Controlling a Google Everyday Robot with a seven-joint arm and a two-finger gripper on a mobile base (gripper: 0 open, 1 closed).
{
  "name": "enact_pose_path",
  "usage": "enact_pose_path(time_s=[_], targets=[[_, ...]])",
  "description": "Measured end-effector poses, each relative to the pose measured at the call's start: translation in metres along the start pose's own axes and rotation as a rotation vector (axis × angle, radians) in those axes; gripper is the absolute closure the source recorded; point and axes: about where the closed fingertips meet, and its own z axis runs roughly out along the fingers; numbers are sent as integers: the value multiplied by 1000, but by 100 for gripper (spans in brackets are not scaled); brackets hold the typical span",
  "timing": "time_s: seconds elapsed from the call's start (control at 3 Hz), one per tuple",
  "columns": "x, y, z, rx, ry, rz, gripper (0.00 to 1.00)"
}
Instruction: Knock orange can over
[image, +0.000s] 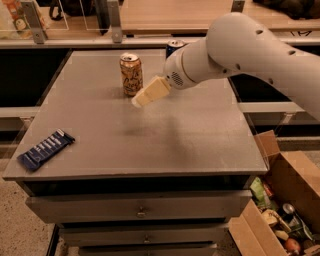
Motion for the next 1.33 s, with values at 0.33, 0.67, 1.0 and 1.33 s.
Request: enact_pose_path(time_s=[0.33, 0.67, 1.0, 1.33], targets=[[-13, 3, 30, -32, -62, 2, 0], [-21, 5, 60, -63, -126, 21, 0], [-31, 6, 84, -92, -209, 30, 0], [-37, 5, 102, -111, -285, 48, 0]])
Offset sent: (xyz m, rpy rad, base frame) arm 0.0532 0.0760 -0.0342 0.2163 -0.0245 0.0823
